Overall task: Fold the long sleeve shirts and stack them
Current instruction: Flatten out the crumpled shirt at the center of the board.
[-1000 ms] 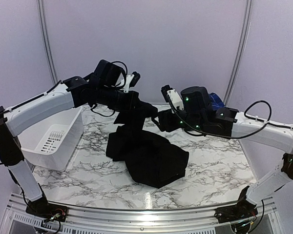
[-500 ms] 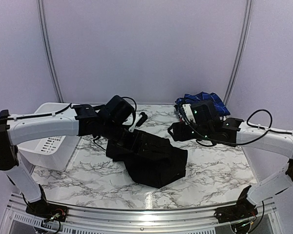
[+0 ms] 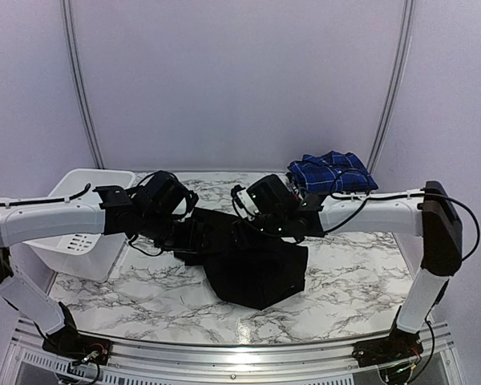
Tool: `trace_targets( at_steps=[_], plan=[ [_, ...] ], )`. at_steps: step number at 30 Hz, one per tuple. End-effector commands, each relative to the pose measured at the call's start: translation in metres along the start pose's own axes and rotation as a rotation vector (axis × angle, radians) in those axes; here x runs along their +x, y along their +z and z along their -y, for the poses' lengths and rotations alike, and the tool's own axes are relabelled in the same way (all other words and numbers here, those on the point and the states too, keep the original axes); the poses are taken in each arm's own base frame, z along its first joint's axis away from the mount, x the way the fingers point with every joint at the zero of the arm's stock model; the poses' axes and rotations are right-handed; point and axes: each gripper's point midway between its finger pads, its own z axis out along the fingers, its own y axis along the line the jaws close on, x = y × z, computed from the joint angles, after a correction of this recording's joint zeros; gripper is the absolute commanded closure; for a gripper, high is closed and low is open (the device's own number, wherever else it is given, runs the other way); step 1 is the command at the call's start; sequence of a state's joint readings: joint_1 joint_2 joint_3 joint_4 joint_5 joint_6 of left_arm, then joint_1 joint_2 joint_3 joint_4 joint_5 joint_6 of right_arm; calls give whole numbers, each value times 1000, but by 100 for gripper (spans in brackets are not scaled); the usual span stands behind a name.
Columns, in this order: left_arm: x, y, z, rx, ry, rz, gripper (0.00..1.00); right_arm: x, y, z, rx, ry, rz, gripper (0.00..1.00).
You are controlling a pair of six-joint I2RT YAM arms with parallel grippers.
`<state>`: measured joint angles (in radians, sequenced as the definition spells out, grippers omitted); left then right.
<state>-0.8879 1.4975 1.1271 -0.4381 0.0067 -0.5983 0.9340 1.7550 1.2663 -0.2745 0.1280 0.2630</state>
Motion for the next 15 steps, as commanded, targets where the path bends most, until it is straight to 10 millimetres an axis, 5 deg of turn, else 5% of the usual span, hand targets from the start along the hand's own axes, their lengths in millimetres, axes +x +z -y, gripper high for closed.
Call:
trace_targets(
  at_steps=[1, 6, 15],
  plan=[
    [-5, -4, 2, 16, -36, 42, 31, -3, 8, -11, -11, -26, -26, 28],
    [-1, 0, 6, 46, -41, 25, 31, 16, 15, -3, 23, 5, -62, 30],
    [5, 19, 28, 146, -53, -26, 36, 18, 14, 11, 64, 61, -53, 68]
  ],
)
